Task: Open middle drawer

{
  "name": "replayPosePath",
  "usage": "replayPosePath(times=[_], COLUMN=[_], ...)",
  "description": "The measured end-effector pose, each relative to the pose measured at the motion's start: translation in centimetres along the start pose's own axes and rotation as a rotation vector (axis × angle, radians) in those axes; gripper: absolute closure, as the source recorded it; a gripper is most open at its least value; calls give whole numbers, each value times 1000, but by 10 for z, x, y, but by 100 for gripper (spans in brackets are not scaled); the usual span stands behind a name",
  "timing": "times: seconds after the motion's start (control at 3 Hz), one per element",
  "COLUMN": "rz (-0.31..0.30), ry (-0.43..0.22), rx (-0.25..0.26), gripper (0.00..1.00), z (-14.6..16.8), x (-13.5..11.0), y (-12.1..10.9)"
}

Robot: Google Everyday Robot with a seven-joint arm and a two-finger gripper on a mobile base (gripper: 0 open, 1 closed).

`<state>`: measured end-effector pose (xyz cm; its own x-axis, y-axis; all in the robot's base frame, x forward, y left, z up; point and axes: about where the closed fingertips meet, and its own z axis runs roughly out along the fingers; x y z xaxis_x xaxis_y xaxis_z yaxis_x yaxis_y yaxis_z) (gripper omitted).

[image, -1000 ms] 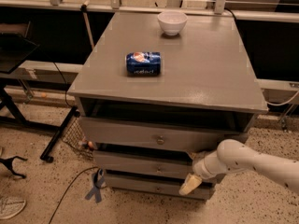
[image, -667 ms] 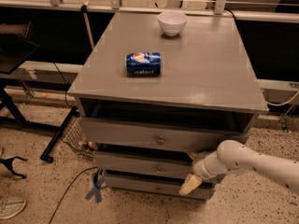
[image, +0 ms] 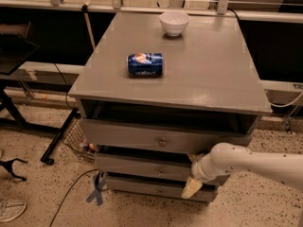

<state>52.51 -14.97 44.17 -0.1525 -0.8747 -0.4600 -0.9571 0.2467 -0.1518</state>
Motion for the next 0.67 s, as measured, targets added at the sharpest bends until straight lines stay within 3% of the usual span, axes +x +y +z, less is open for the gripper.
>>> replayPosePath(times=[0.33,0.67], rz=[-3,19], ry=[27,38], rx=[-5,-20], gripper=[0,0], z=[5,8], x=[6,20], y=[3,21])
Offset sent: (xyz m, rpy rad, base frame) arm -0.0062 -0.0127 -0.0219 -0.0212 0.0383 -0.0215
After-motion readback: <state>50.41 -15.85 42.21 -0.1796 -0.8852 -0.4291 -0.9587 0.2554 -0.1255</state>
